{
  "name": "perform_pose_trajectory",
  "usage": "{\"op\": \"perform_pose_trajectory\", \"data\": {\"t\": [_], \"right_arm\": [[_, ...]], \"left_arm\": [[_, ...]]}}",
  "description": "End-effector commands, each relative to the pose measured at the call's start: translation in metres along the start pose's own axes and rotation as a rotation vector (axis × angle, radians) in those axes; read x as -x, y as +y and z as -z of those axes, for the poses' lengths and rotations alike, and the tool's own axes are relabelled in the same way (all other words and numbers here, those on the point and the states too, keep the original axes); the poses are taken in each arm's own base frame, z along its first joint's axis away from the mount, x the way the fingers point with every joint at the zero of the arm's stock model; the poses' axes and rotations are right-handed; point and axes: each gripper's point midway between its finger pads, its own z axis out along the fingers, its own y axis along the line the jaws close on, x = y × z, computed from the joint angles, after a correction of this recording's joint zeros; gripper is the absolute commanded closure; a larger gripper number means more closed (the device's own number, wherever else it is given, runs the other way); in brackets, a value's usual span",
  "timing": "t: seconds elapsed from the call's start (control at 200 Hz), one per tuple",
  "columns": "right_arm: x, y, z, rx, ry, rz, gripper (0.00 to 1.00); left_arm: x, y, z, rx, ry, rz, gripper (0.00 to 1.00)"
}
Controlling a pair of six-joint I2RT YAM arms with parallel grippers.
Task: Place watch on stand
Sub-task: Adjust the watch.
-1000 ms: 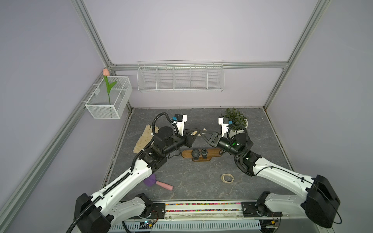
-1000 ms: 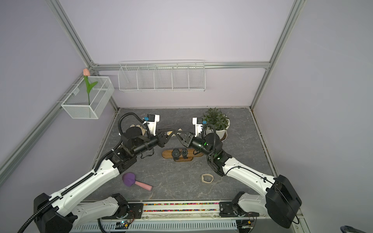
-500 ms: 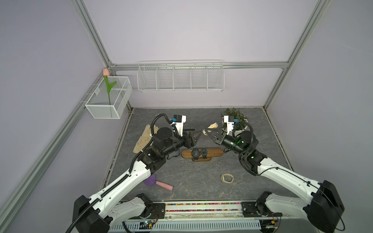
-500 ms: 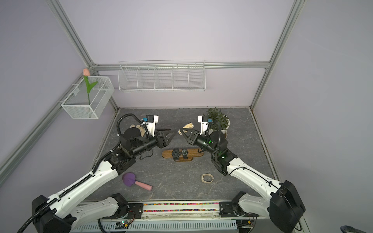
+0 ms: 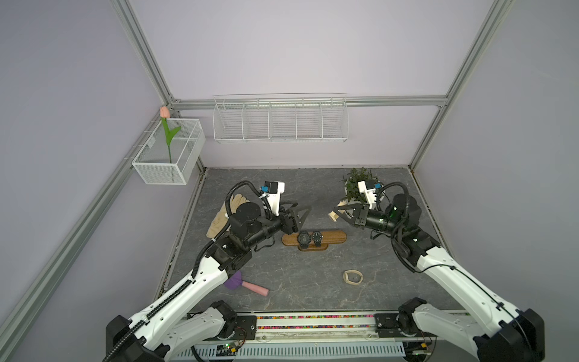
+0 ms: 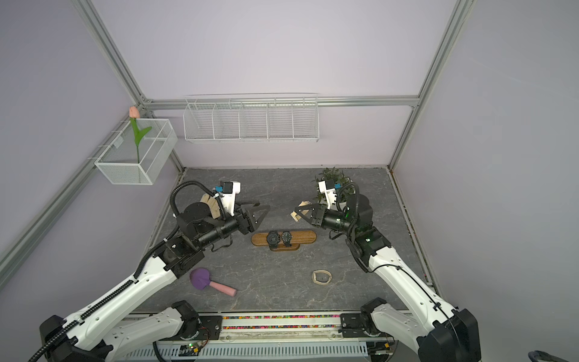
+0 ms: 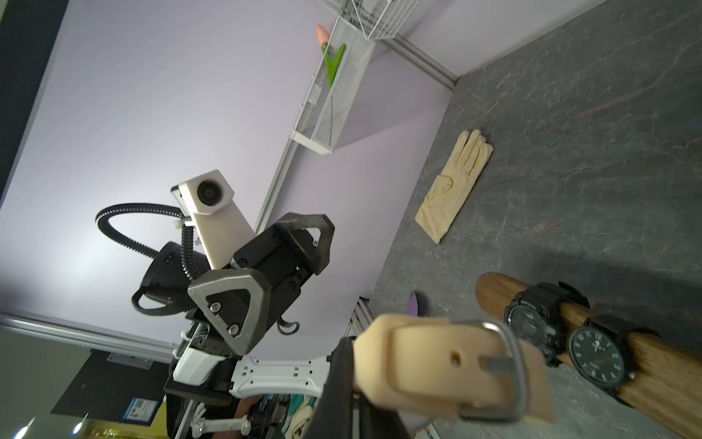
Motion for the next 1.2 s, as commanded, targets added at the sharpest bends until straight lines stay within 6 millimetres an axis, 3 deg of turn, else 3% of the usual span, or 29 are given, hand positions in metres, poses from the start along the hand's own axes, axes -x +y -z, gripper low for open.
{"op": "perform_pose_trajectory", "data": {"t": [0.0,0.37,0.585,0.825,0.94,0.975,1.084,1.194], "right_arm": [[-0.022,0.017,0.006,0.055,0.158,-0.011,0.93],[-0.019,0.028,0.006,0.135,0.207,-0.052,0.93],[-0.017,0.031,0.002,0.179,0.221,-0.075,0.93],[-0.018,0.034,0.004,0.189,0.225,-0.071,0.93],[-0.017,0.037,0.004,0.2,0.224,-0.067,0.93],[-0.022,0.028,0.003,0.19,0.232,-0.09,0.93],[-0.022,0.024,0.002,0.187,0.23,-0.094,0.93],[-0.024,0.019,0.001,0.181,0.234,-0.107,0.93]], "left_arm": [[-0.011,-0.025,-0.003,-0.157,0.063,-0.039,0.26],[-0.031,-0.071,-0.002,-0.422,0.2,-0.052,0.23],[-0.046,-0.077,-0.014,-0.446,0.271,-0.07,0.24],[-0.047,-0.079,-0.022,-0.462,0.292,-0.067,0.29],[-0.047,-0.082,-0.025,-0.479,0.302,-0.066,0.41],[-0.048,-0.082,-0.025,-0.482,0.305,-0.064,0.47],[-0.048,-0.085,-0.027,-0.488,0.313,-0.062,0.67],[-0.048,-0.084,-0.028,-0.48,0.311,-0.061,0.77]]}}
